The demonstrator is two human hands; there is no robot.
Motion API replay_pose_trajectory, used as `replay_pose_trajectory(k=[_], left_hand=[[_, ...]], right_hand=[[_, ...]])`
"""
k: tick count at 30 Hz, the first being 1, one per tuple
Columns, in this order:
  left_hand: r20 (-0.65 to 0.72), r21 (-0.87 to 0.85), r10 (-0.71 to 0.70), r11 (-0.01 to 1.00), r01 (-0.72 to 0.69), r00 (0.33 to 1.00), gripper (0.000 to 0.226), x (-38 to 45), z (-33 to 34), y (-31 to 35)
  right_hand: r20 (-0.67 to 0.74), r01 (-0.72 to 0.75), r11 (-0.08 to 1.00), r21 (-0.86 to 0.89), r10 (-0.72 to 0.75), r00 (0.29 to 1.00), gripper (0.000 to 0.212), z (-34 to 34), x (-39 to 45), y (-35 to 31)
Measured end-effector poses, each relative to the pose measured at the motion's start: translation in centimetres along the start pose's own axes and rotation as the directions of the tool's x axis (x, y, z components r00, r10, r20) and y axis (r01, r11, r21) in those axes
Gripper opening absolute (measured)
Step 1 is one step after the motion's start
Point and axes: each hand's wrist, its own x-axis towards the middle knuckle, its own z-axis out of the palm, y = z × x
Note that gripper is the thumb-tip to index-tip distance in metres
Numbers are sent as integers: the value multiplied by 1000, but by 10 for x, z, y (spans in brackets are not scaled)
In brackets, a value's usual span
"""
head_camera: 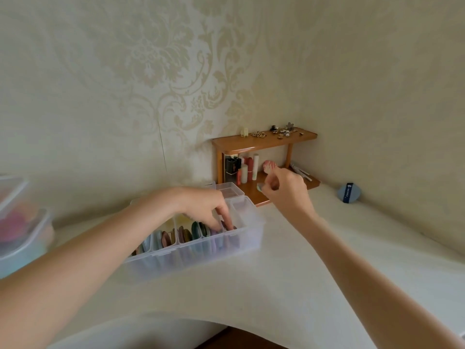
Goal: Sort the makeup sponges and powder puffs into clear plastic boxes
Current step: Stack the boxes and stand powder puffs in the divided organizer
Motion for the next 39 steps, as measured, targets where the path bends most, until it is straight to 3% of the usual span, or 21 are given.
replay_pose_trajectory(k=[3, 6, 11, 16, 20, 28, 39], left_hand=[[-72, -2, 7, 1000, -8, 997, 27, -3, 6, -2], [-158, -3, 34, 999, -35, 987, 24, -7, 12, -3], [-255, -9, 68, 997, -73, 965, 23, -11, 20, -6], [-287, -43, 42, 997, -56, 957, 25, -12, 20, -6], [-288, -84, 4, 996, -29, 958, 26, -14, 18, -4], [-312, -122, -42, 992, 4, 949, 17, -13, 15, -9], [-300, -104, -63, 994, 34, 952, 20, -11, 15, -14]], right_hand=[[32, 145, 980, 138, -150, 988, 16, -7, -10, -35], [112, 300, 949, 95, -310, 944, 11, -3, -21, -50], [252, 383, 921, 68, -387, 887, 15, 1, -34, -62], [479, 355, 935, -12, -306, 823, 21, -2, -38, -67], [572, 431, 890, -148, -278, 772, 30, -1, -36, -72], [528, 350, 915, -201, -199, 825, 33, 5, -31, -65], [574, 471, 831, -295, -240, 783, 29, 4, -31, -66]])
